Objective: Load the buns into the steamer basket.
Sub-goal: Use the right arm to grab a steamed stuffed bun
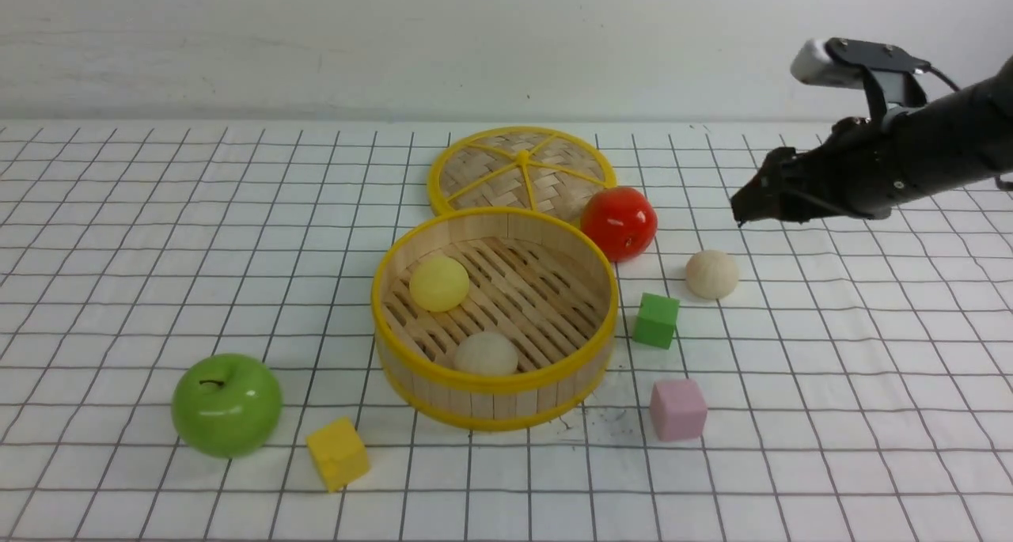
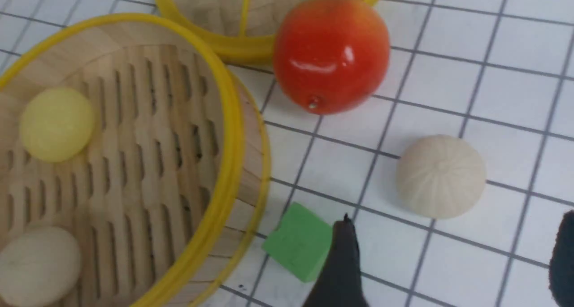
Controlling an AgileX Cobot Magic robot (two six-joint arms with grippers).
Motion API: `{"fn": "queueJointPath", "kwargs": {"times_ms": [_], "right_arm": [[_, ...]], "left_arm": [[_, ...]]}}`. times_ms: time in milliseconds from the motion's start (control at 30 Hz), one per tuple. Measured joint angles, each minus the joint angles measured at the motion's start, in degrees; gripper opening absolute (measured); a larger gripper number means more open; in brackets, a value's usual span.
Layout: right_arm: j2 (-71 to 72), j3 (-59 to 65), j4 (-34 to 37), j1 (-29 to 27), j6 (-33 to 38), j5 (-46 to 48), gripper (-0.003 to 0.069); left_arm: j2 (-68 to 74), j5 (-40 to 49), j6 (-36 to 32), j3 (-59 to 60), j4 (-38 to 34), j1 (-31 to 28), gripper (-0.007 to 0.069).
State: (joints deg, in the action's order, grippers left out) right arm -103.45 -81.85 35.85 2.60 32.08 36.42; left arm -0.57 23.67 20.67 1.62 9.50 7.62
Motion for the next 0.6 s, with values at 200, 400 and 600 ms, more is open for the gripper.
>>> {"fn": "queueJointPath", "kwargs": {"times_ms": [200, 400, 600], "right_arm": [[-3.2, -4.7, -27.1, 6.5, -26.6, -2.2, 0.0527], [-9.4, -5.0, -38.4, 9.6, -40.6, -11.0, 0.0467], [-14.3, -5.0, -39.4, 10.0, -43.5, -16.2, 0.0359]], "left_arm": [[0.0, 0.0, 0.0, 0.0, 0.0, 0.0, 0.0200], [0.0, 0.0, 0.0, 0.0, 0.0, 0.0, 0.0203], [0.0, 0.0, 0.0, 0.0, 0.0, 0.0, 0.0204]]}}
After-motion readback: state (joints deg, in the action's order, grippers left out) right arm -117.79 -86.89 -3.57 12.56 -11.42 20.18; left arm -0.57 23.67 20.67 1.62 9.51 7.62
